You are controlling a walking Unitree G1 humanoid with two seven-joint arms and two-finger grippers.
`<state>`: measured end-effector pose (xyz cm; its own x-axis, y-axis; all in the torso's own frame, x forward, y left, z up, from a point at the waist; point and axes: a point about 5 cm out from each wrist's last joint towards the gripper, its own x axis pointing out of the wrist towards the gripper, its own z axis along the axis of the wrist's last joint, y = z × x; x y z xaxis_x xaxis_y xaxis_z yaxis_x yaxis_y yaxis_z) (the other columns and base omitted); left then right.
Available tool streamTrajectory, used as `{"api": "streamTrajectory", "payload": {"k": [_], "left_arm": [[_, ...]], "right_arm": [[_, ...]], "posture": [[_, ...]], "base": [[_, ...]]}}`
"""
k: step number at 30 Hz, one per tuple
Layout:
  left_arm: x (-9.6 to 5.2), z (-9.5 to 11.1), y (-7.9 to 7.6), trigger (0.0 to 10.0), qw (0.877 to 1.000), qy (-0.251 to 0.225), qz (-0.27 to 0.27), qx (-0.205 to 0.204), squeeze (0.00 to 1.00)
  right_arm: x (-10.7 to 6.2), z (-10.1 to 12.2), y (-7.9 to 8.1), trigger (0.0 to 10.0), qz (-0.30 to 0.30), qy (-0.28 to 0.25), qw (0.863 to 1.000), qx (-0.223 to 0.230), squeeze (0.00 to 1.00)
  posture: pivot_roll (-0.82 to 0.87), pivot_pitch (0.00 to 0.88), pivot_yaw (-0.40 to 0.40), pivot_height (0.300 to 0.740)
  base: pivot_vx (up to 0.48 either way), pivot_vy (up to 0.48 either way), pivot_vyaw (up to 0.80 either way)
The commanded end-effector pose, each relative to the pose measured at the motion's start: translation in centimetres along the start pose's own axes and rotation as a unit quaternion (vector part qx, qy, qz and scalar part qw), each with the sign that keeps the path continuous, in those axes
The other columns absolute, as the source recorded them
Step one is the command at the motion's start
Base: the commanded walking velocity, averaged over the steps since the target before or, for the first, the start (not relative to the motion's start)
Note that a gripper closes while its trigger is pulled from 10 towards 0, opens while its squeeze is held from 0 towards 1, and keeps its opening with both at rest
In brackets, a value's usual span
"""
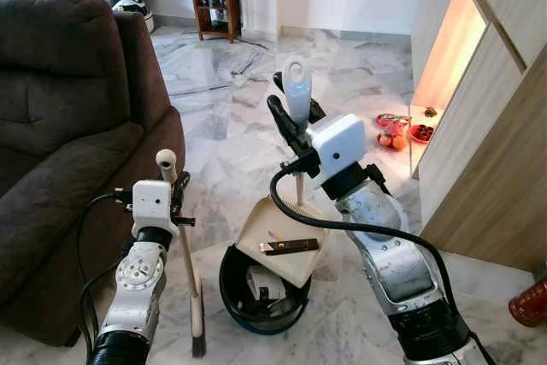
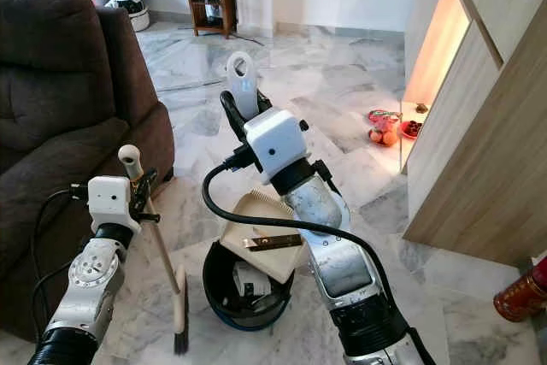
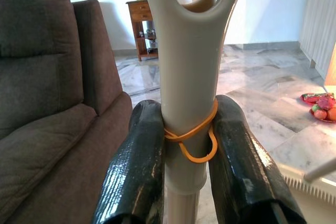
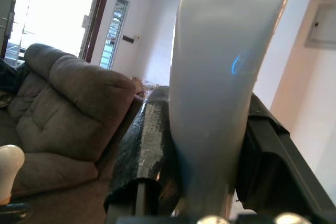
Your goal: Sweep floor
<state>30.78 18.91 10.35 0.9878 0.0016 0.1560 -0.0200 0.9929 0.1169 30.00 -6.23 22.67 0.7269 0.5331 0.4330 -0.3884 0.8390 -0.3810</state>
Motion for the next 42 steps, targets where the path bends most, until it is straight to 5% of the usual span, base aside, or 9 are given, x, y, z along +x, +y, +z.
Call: {"api": "streamTrajectory", "payload": {"k": [1, 24, 33, 42], "left_arm": [[0.2, 1.0, 0.3, 10.0, 1.0, -0.024, 0.005, 0.008, 0.0], [0.5, 1.1, 0.3, 10.0, 1.0, -0.027, 0.001, 0.01, 0.0], [0.4, 1.1, 0.1, 10.0, 1.0, -0.029, -0.004, 0.011, 0.0], [0.3, 1.0, 0.1, 10.0, 1.0, -0.026, -0.012, 0.012, 0.0]], "right_arm": [[0.6, 2.3, -0.3, 10.0, -0.005, -0.059, 0.998, -0.013, 0.0], [0.9, 2.7, -0.3, 10.0, -0.008, -0.077, 0.996, -0.047, 0.0], [0.6, 2.4, -4.4, 10.0, -0.129, -0.065, 0.981, -0.133, 0.0], [-2.7, -2.2, -8.5, 10.0, -0.239, 0.05, 0.954, -0.174, 0.0]], "posture": [[0.14, 0.0, 0.019, 0.74], [0.14, 0.0, 0.021, 0.74], [0.14, 0.0, 0.025, 0.74], [0.13, 0.0, 0.03, 0.74]], "base": [[0.0, 0.0, 0.0], [0.0, 0.0, 0.0], [0.0, 0.0, 0.0], [0.0, 0.0, 0.0]]}}
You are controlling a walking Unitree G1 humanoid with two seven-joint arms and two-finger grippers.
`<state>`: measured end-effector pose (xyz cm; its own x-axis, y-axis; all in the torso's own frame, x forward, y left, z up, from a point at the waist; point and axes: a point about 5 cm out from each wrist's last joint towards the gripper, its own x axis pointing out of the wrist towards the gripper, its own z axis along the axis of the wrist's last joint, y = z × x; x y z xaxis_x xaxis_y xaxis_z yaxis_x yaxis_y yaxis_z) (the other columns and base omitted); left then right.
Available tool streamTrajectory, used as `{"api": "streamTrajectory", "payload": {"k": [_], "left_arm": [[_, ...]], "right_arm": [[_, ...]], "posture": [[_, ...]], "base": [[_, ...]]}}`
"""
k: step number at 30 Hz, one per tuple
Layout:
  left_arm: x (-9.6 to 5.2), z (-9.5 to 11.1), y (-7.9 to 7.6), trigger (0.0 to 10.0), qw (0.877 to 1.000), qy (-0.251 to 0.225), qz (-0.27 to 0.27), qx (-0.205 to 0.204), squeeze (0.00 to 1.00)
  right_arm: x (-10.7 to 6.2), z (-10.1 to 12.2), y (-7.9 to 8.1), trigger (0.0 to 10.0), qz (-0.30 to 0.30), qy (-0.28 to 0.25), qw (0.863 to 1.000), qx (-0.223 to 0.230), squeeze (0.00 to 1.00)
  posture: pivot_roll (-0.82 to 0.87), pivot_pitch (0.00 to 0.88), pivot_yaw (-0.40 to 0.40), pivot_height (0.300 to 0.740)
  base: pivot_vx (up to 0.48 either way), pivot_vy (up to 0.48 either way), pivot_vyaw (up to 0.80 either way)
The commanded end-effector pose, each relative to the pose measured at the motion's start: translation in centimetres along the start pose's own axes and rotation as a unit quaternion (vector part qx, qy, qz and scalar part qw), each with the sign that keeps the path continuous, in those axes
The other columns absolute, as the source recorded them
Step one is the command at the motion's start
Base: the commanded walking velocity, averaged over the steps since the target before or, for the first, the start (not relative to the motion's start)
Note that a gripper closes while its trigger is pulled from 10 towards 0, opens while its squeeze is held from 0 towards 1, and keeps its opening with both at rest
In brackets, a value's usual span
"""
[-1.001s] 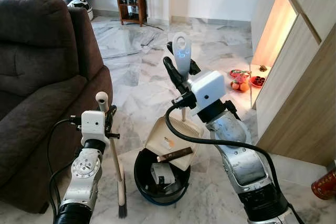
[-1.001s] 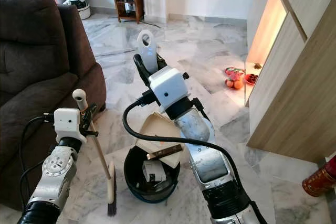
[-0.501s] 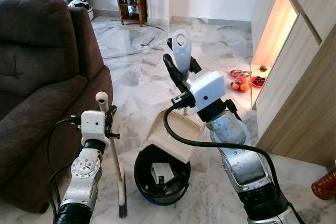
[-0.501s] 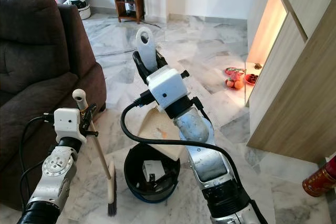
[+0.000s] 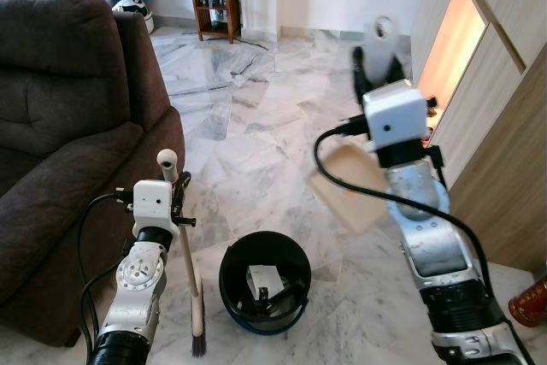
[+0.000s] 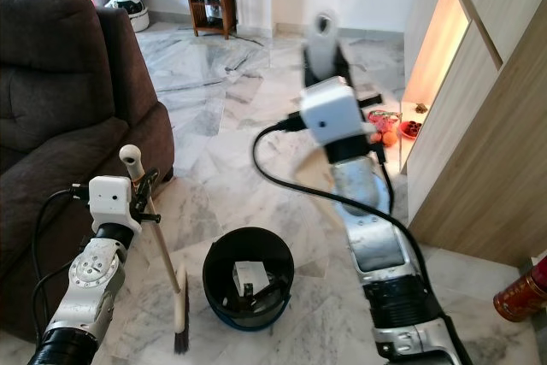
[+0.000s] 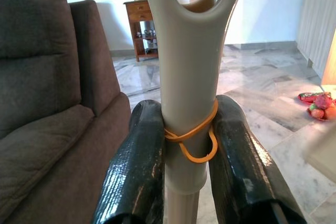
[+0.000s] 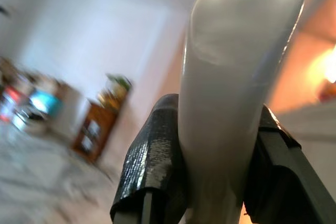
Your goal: Sweep floor
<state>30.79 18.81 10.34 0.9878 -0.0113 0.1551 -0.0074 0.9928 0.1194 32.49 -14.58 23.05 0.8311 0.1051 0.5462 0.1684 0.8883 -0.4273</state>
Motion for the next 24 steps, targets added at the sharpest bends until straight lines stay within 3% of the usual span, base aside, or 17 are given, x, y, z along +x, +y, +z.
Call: {"api": "streamTrajectory", "payload": {"k": [1, 7, 9, 15, 24], "left_arm": [[0.2, 0.9, 0.1, 10.0, 1.0, -0.024, -0.008, 0.012, 0.0], [-0.2, 0.6, -0.2, 10.0, 1.0, -0.017, -0.022, 0.006, 0.0], [-0.3, 0.6, -0.2, 10.0, 1.0, -0.017, -0.023, 0.006, 0.0], [-0.5, 0.5, -0.2, 10.0, 1.0, -0.016, -0.027, 0.003, 0.0], [-0.9, 0.1, -0.5, 10.0, 0.999, -0.006, -0.034, 0.007, 0.0]], "right_arm": [[-0.5, -1.1, -0.5, 10.0, -0.026, 0.023, 0.999, 0.0, 0.0], [-3.2, -5.1, -0.2, 10.0, -0.035, 0.095, 0.995, -0.008, 0.0], [-3.4, -5.4, -0.1, 10.0, -0.036, 0.099, 0.994, -0.01, 0.0], [-5.3, -8.6, -0.6, 10.0, -0.064, 0.172, 0.983, 0.014, 0.0], [-5.8, -9.5, -1.0, 10.0, -0.081, 0.191, 0.978, 0.023, 0.0]], "posture": [[0.13, 0.0, 0.03, 0.74], [0.13, 0.0, 0.035, 0.74], [0.13, 0.0, 0.035, 0.74], [0.13, 0.0, 0.032, 0.74], [0.11, 0.0, 0.036, 0.74]], "base": [[0.0, 0.0, 0.0], [0.0, 0.0, 0.0], [0.0, 0.0, 0.0], [0.0, 0.0, 0.0], [0.0, 0.0, 0.0]]}}
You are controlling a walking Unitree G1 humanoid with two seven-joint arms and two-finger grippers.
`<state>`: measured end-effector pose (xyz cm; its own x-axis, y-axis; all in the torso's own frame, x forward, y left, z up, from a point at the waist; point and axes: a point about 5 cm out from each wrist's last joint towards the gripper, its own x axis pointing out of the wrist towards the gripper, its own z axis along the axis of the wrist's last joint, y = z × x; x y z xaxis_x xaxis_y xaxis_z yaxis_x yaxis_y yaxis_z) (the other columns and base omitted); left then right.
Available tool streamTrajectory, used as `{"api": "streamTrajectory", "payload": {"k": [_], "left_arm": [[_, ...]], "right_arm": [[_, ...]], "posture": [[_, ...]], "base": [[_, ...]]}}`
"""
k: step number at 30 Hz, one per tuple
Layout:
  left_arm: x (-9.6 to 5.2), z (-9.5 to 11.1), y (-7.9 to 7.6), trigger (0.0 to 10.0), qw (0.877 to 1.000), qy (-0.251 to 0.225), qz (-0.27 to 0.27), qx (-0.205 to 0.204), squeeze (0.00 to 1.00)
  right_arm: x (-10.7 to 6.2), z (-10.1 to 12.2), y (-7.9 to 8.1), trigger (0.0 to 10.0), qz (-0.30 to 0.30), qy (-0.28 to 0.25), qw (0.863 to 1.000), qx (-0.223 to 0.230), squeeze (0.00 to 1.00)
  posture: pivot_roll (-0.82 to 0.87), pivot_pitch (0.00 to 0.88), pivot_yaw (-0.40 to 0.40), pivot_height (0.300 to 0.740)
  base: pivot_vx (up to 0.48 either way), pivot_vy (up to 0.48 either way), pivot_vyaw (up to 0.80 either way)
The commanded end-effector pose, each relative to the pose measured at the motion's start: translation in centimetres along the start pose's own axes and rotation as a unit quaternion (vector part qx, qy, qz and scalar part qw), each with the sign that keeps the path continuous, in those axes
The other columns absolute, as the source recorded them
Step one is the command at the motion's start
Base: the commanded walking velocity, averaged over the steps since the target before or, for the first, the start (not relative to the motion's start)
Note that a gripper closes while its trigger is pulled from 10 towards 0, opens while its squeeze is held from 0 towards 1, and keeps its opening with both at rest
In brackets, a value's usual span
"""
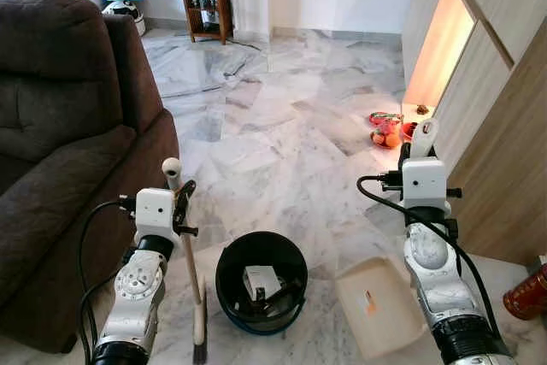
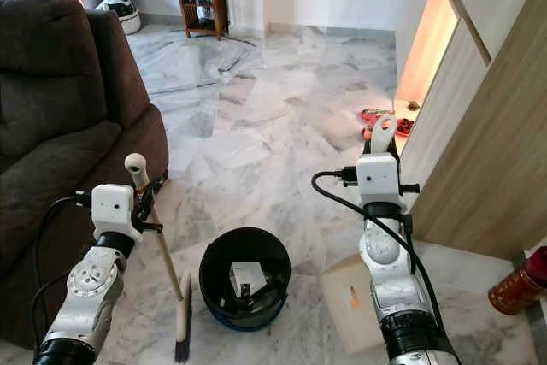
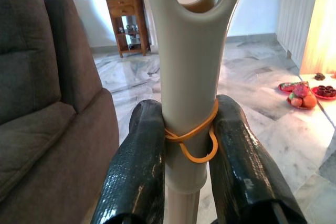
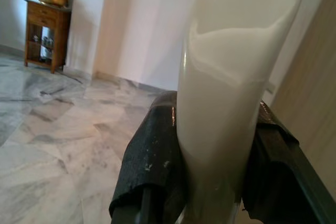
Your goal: Sweep floor
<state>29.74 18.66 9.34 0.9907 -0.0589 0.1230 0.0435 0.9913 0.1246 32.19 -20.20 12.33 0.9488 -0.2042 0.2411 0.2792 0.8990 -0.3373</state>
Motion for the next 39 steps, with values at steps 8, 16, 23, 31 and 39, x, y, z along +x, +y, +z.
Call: {"api": "streamTrajectory", "payload": {"k": [8, 16, 23, 31, 39], "left_arm": [[0.3, 1.0, -0.4, 10.0, 1.0, -0.02, -0.007, 0.004, 0.0], [0.3, 1.0, -0.4, 10.0, 1.0, -0.02, -0.006, 0.004, 0.0], [0.2, 1.0, -0.4, 10.0, 1.0, -0.019, -0.005, 0.002, 0.0], [0.2, 0.9, -0.3, 10.0, 1.0, -0.018, -0.005, 0.002, 0.0], [0.2, 1.0, -0.2, 10.0, 1.0, -0.02, -0.004, 0.004, 0.0]], "right_arm": [[0.9, 1.3, 0.0, 10.0, 0.008, -0.035, 0.999, 0.012, 0.0], [0.8, 1.3, 0.4, 10.0, 0.014, -0.034, 0.999, 0.014, 0.0], [0.8, 1.2, 0.4, 10.0, 0.017, -0.033, 0.999, 0.014, 0.0], [0.8, 1.1, 0.6, 10.0, 0.018, -0.03, 0.999, 0.013, 0.0], [0.7, 1.0, 0.8, 10.0, 0.019, -0.029, 0.999, 0.012, 0.0]], "posture": [[0.11, 0.0, 0.033, 0.74], [0.11, 0.0, 0.032, 0.74], [0.11, 0.0, 0.032, 0.74], [0.11, 0.0, 0.034, 0.74], [0.12, 0.0, 0.034, 0.74]], "base": [[-0.09, 0.0, 0.0], [-0.12, 0.0, 0.0], [-0.171, 0.0, 0.0], [-0.09, 0.0, 0.0], [-0.06, 0.0, 0.0]]}}
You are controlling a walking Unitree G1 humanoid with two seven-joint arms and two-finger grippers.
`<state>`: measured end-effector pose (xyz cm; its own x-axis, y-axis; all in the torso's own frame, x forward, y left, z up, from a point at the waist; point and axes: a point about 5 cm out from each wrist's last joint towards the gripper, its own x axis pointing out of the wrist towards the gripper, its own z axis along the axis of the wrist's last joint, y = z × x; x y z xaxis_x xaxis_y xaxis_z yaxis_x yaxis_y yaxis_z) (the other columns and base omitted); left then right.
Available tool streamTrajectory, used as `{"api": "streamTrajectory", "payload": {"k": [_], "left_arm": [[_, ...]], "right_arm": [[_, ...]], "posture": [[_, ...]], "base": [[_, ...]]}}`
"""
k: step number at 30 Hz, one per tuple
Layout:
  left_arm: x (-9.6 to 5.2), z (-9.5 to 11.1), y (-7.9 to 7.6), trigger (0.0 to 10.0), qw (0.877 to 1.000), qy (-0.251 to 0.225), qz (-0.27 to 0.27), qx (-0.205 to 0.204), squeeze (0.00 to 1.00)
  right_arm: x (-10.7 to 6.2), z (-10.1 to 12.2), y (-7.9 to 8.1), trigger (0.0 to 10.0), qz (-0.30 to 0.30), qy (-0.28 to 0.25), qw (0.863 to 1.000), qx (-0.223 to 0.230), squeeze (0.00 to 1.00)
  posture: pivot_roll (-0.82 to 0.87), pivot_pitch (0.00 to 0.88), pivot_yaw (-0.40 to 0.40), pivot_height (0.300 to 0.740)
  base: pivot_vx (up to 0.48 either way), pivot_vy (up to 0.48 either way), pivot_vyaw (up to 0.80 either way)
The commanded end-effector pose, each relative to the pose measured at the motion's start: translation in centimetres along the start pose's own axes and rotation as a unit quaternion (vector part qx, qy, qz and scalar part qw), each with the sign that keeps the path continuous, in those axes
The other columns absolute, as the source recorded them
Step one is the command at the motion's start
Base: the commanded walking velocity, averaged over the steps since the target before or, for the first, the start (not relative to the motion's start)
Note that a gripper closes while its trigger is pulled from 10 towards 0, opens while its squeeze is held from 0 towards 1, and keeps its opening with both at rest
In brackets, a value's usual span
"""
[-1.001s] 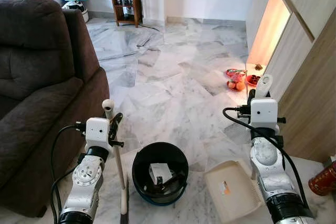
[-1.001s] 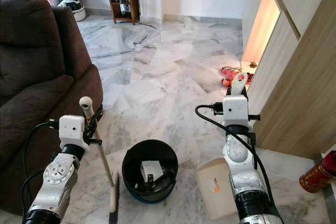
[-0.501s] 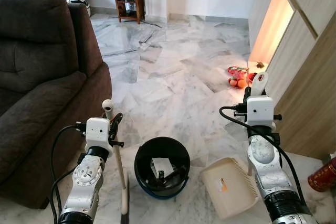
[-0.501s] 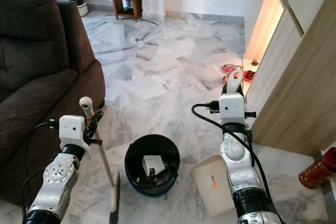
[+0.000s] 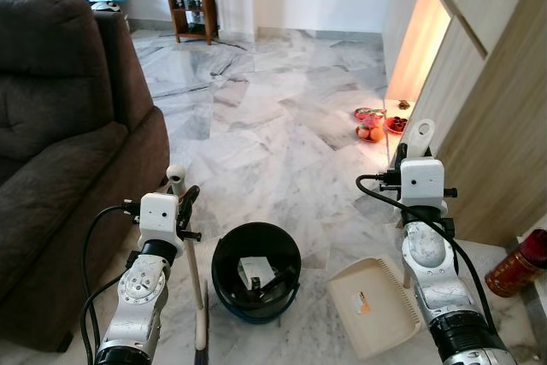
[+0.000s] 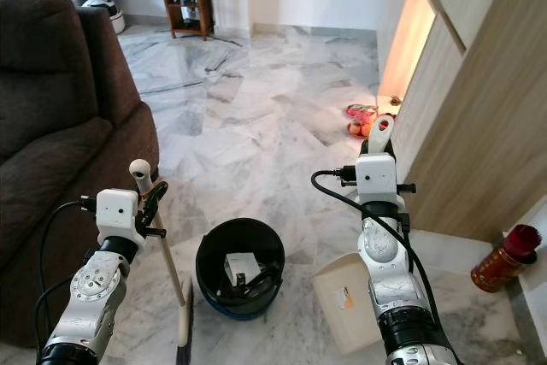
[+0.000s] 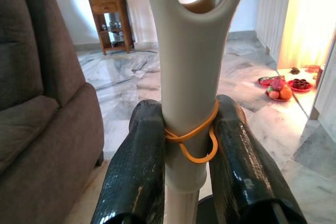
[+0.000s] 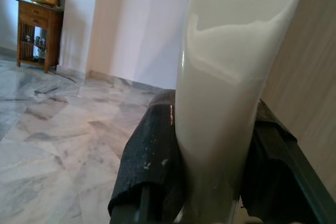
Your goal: Sweep floor
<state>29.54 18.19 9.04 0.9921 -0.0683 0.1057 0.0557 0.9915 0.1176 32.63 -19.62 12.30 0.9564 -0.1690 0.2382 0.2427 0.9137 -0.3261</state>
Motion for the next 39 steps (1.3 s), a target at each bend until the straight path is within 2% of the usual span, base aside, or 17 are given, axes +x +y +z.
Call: {"api": "streamTrajectory", "payload": {"k": [1, 39], "left_arm": [[0.44, 1.27, 0.35, 10.0, 1.0, -0.028, 0.002, 0.008, 0.0], [0.52, 1.21, -0.27, 10.0, 0.999, -0.029, -0.014, 0.006, 0.0]], "right_arm": [[0.46, 0.89, 0.15, 10.0, 0.002, -0.025, 1.0, 0.001, 0.0], [0.14, 0.23, 1.04, 10.0, 0.02, -0.016, 1.0, 0.007, 0.0]], "posture": [[0.12, 0.0, 0.035, 0.74], [0.1, 0.0, 0.039, 0.74]], "base": [[-0.244, 0.0, 0.0], [-0.278, 0.0, 0.0]]}}
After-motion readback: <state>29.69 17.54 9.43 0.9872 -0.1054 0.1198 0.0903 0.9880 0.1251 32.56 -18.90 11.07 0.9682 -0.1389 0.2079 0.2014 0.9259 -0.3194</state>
